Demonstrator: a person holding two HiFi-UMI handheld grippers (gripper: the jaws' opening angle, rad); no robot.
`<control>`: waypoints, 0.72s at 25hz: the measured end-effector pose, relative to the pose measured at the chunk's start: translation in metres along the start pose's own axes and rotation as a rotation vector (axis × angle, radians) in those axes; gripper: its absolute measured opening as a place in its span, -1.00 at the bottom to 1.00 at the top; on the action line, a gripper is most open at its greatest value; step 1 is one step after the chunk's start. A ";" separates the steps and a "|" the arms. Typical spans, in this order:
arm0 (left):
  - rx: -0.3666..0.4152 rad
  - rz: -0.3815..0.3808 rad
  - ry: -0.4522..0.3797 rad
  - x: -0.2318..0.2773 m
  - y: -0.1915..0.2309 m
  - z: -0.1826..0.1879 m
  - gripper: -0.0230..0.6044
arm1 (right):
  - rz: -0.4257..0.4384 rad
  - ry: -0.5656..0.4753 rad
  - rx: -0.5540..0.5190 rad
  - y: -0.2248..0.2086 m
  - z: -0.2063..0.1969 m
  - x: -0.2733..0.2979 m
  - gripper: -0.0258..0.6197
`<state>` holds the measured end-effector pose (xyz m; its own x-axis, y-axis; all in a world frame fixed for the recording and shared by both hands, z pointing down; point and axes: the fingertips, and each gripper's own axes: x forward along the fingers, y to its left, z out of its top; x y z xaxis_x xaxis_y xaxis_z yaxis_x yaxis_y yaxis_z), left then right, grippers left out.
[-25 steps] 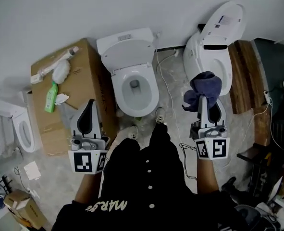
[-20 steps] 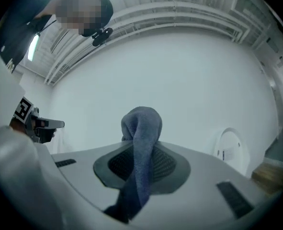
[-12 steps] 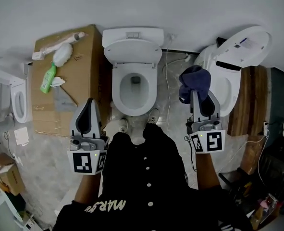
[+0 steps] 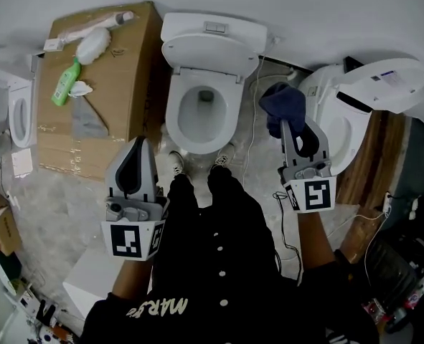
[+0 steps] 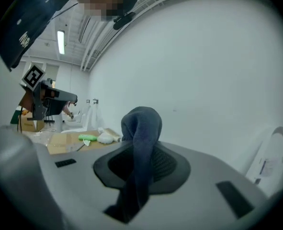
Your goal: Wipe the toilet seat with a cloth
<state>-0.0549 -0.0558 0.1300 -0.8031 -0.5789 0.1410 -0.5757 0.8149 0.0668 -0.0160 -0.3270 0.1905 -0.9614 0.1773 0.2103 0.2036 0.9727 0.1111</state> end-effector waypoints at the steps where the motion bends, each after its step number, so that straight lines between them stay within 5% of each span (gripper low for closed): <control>1: -0.004 0.004 0.007 0.000 0.001 -0.004 -0.89 | 0.023 0.011 -0.026 0.003 -0.006 0.007 -0.70; 18: -0.080 0.027 0.095 0.010 0.010 -0.110 -0.89 | 0.324 0.295 -0.359 0.048 -0.197 0.129 -0.70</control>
<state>-0.0518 -0.0510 0.2403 -0.7976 -0.5549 0.2366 -0.5372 0.8318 0.1397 -0.0943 -0.2869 0.4142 -0.7574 0.3591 0.5453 0.5796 0.7543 0.3083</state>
